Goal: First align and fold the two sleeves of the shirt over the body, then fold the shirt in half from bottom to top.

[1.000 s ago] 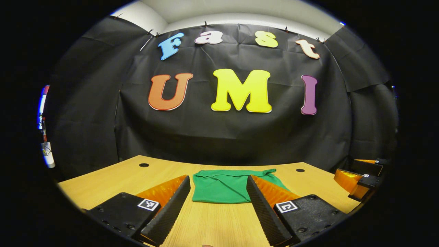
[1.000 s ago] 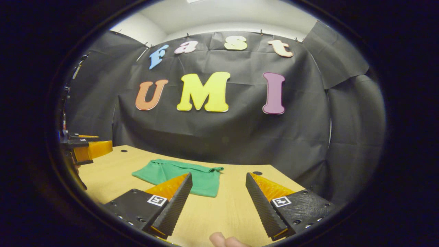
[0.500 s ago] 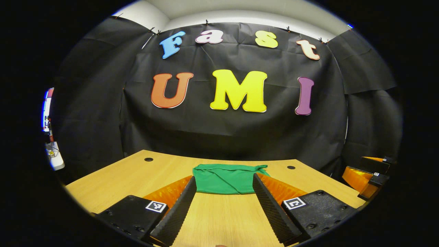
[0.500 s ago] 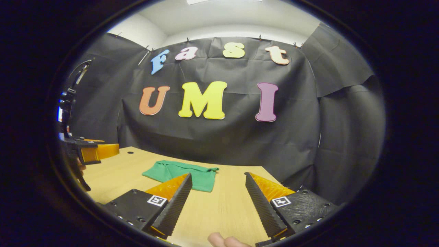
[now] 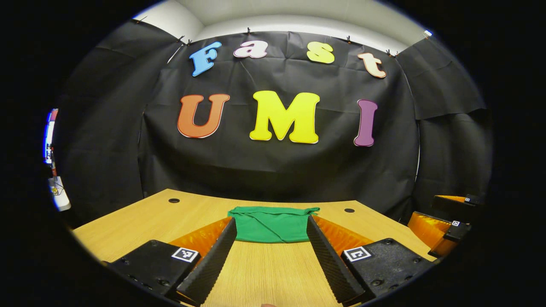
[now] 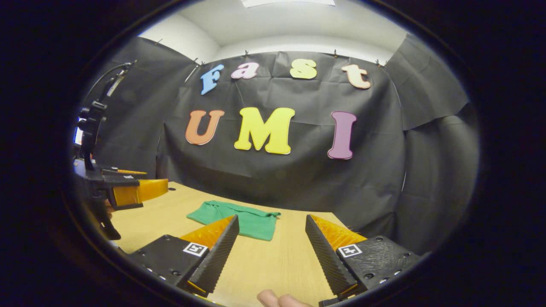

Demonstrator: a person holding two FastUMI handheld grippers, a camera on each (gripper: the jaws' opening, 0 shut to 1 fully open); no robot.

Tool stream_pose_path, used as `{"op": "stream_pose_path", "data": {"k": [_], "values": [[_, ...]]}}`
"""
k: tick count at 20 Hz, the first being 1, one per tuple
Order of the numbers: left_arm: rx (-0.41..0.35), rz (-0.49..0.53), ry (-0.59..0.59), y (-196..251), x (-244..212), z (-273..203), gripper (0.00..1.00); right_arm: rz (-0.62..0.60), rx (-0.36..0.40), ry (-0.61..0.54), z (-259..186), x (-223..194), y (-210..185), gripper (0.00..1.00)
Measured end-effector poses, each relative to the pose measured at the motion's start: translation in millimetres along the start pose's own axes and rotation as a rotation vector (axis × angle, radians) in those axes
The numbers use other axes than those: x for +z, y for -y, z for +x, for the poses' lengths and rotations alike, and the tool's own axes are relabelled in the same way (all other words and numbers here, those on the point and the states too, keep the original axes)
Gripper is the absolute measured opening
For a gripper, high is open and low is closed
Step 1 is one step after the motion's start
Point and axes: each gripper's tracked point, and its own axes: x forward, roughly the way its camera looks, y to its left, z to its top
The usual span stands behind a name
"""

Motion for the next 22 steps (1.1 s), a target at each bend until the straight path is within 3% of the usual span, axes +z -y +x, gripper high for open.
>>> {"op": "stream_pose_path", "data": {"k": [10, 22], "values": [[0.01, 0.006, -0.019, -5.0, -9.6, 4.6, 1.0, 0.039, -0.041, -0.079, 7.0, -21.5, 19.7, 0.96], [-0.014, 0.046, 0.029, 5.7, 4.3, -7.9, 1.0, -0.001, -0.046, -0.034, -5.5, -12.3, 15.6, 0.96]]}}
